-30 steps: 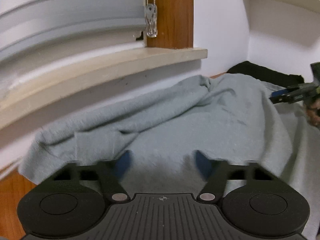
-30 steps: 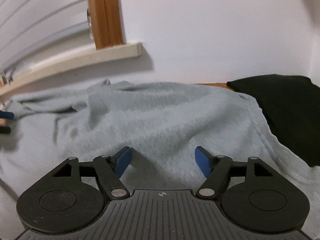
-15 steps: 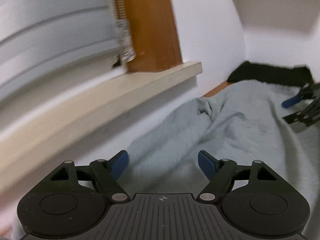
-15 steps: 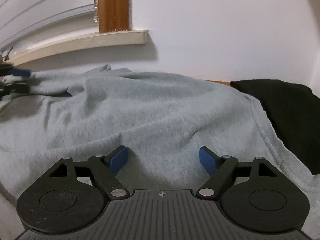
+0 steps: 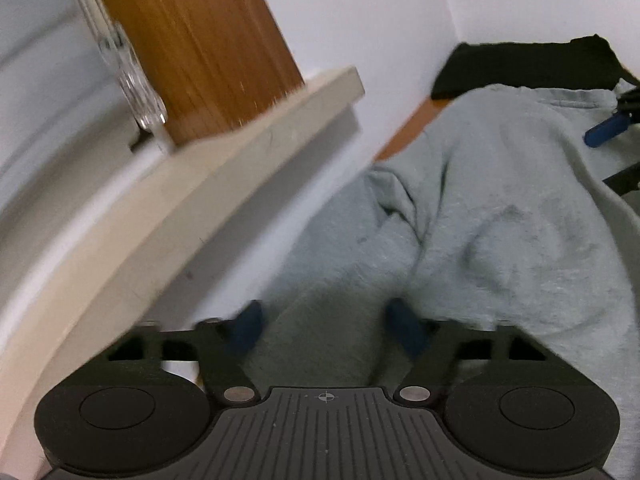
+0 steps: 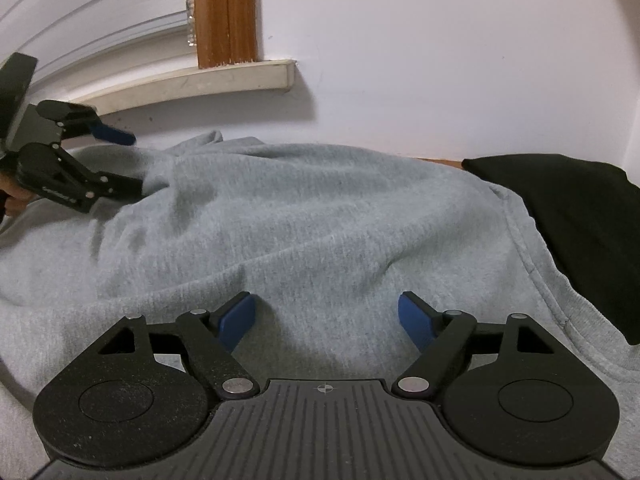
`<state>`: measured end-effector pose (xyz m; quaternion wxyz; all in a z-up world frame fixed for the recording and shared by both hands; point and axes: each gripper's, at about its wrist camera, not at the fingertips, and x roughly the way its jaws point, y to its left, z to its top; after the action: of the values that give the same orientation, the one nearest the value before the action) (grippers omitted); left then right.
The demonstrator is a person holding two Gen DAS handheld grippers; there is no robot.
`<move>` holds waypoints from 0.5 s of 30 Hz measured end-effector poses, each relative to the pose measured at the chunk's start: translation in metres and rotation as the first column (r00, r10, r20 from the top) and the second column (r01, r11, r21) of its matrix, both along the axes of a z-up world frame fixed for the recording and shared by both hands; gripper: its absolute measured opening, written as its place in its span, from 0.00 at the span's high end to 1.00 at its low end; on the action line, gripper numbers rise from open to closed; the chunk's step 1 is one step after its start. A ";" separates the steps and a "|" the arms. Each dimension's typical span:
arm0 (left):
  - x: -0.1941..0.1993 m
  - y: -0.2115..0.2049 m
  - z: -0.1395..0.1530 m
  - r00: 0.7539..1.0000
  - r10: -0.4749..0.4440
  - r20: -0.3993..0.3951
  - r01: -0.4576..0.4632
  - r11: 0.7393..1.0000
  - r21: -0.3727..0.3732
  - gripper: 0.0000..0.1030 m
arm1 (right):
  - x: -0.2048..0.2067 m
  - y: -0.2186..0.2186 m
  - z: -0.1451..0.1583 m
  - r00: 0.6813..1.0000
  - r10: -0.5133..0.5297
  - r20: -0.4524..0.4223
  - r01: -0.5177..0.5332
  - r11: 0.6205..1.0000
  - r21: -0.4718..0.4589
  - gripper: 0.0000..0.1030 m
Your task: Fold clothes
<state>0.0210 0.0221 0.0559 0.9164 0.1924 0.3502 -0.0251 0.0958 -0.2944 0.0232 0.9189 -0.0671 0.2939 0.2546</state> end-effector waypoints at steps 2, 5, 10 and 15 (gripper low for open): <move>0.001 0.004 0.006 1.000 0.006 -0.008 -0.006 1.000 -0.030 0.93 | -0.001 0.000 0.000 1.000 0.000 0.001 0.000 1.000 -0.001 0.24; -0.008 0.006 0.030 0.992 0.045 0.114 -0.045 0.999 0.005 0.95 | -0.002 0.000 0.000 1.000 0.000 0.002 0.000 1.000 -0.002 0.24; -0.028 0.006 0.074 0.925 0.090 0.369 -0.118 0.992 0.053 0.95 | -0.003 -0.002 0.000 1.000 0.000 0.004 0.000 1.000 -0.004 0.24; -0.042 -0.003 0.081 0.880 0.086 0.467 -0.141 0.987 0.083 0.94 | -0.004 -0.003 0.000 1.000 -0.001 0.006 0.001 1.000 -0.007 0.24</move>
<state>-0.0210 0.0191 0.1370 0.9606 0.2241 0.1340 0.0952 0.0921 -0.2972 0.0227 0.9196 -0.0708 0.2922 0.2530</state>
